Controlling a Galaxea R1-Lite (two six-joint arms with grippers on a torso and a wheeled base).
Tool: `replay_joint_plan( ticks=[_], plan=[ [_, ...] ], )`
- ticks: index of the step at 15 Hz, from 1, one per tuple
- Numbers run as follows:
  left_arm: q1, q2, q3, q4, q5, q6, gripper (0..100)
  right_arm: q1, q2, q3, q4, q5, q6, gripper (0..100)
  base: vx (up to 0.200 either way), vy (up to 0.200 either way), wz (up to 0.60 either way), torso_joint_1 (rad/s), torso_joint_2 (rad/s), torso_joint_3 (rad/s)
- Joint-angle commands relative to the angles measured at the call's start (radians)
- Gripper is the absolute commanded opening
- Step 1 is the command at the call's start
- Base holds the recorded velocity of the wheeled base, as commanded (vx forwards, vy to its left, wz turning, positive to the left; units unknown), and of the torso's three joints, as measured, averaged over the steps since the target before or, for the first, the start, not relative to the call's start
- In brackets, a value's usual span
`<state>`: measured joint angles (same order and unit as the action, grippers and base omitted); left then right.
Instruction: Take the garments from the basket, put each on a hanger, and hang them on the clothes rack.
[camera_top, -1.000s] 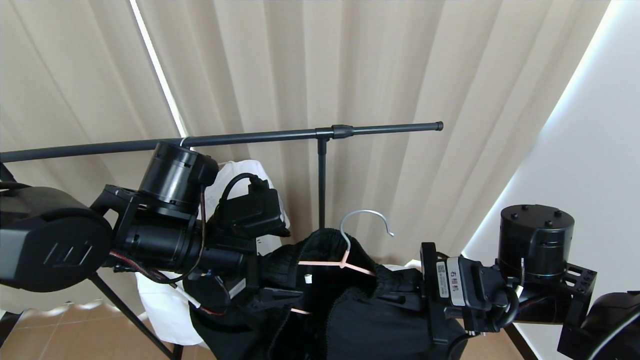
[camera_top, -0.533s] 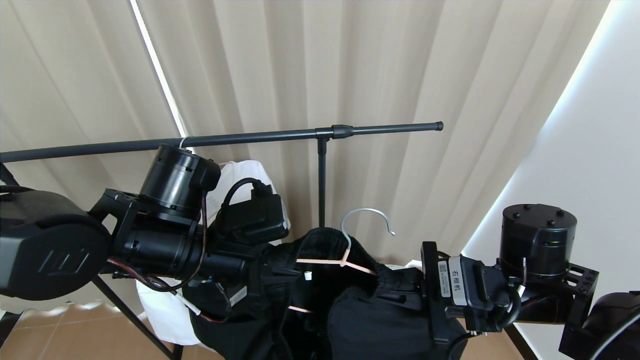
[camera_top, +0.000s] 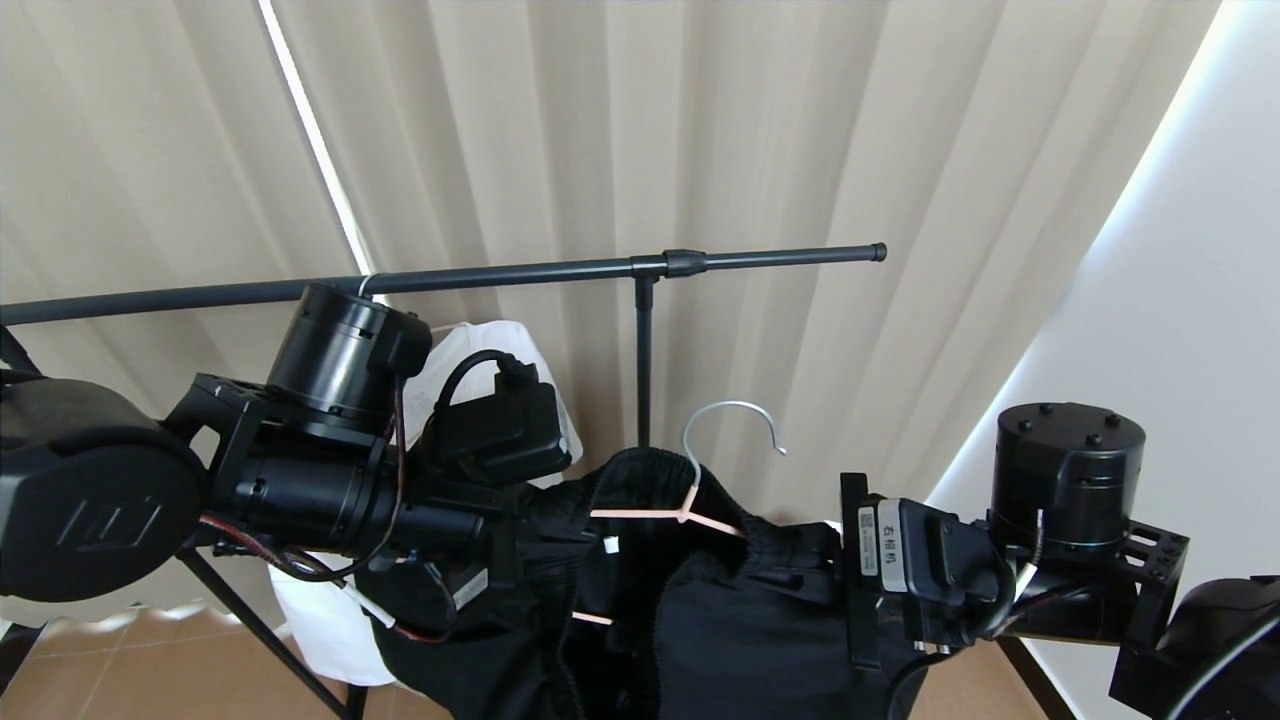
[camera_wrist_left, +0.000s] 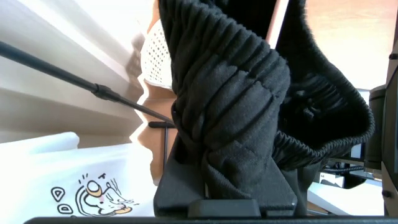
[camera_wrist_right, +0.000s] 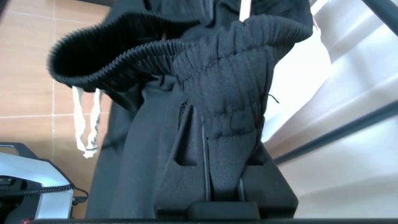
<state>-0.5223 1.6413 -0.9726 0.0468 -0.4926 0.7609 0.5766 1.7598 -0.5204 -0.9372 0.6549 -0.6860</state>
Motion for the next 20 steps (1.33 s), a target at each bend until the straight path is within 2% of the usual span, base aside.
replay_joint_plan(
  ticks=[1,2,3,7,10,11,12,14,17,20],
  plan=[
    [0.001,-0.001,0.0,-0.001,0.0,0.0,0,0.0,0.006,-0.004,0.0,-0.001,0.0,0,0.0,0.0,0.0,0.0,0.0,0.0],
    [0.001,-0.003,-0.002,-0.001,0.0,-0.002,0,0.0,0.006,-0.004,0.0,-0.003,0.0,0,0.0,0.0,0.0,0.0,0.0,0.0],
    [0.001,-0.006,-0.003,-0.002,0.0,-0.003,0,0.0,0.004,-0.01,0.003,-0.003,0.002,100,0.0,0.0,0.0,0.0,0.0,0.0],
    [0.031,-0.035,-0.003,-0.002,0.002,-0.008,0,-0.021,0.001,-0.021,0.003,0.003,0.066,100,0.0,0.0,0.0,0.0,0.0,0.0],
    [0.062,-0.054,-0.003,-0.004,0.003,-0.017,0,-0.069,0.004,-0.036,0.012,0.022,0.072,100,0.0,0.0,0.0,0.0,0.0,0.0],
    [0.065,-0.06,-0.003,-0.004,0.017,-0.046,0,-0.081,0.003,-0.041,0.021,0.038,0.075,100,0.0,0.0,0.0,0.0,0.0,0.0],
    [0.067,-0.067,-0.003,-0.004,0.025,-0.063,0,-0.103,-0.006,-0.052,0.041,0.092,0.097,100,0.0,0.0,0.0,0.0,0.0,0.0],
    [0.07,-0.093,0.005,-0.004,0.035,-0.101,0,-0.129,-0.023,-0.059,0.048,0.201,0.189,100,0.0,0.0,0.0,0.0,0.0,0.0],
    [0.084,-0.132,0.026,-0.005,0.035,-0.103,0,-0.178,-0.011,-0.089,0.049,0.264,0.229,100,0.0,0.0,0.0,0.0,0.0,0.0],
    [0.096,-0.159,0.051,-0.005,0.034,-0.104,0,-0.216,0.029,-0.119,0.043,0.279,0.266,100,0.0,0.0,0.0,0.0,0.0,0.0]
  ],
)
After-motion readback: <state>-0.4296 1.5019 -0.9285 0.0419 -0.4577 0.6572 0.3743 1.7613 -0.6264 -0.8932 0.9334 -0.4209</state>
